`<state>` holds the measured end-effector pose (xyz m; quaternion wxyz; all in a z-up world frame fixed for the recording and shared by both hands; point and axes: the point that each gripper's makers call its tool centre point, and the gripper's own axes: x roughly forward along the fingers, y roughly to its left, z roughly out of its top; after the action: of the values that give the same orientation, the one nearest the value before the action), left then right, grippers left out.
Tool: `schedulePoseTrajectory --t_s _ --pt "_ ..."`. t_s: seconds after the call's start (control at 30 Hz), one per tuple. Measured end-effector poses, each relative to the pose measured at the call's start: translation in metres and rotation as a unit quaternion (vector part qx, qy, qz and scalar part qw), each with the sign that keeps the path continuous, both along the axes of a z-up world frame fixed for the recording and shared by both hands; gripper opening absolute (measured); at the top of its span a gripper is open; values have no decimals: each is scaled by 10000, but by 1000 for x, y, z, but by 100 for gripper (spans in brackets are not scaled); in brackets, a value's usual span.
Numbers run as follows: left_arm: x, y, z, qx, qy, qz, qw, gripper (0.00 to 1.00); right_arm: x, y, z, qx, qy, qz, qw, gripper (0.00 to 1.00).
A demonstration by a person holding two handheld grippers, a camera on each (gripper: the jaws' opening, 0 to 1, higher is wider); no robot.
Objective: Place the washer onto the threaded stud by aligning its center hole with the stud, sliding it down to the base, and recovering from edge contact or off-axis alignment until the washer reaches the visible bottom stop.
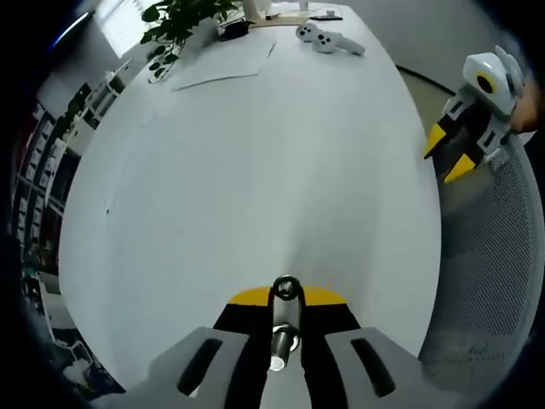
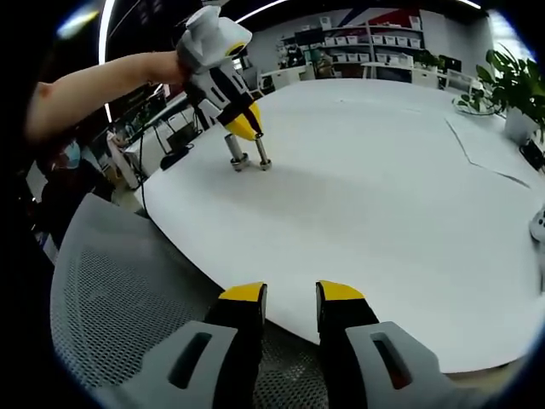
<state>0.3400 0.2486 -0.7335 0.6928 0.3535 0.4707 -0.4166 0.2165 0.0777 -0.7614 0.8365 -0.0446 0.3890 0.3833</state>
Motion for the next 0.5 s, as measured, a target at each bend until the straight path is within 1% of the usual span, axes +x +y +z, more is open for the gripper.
schedulePoseTrajectory --t_s 0.5 --pt "0 3 -1 47 71 36 10000 8 1 0 0 12 -7 -6 10000 26"
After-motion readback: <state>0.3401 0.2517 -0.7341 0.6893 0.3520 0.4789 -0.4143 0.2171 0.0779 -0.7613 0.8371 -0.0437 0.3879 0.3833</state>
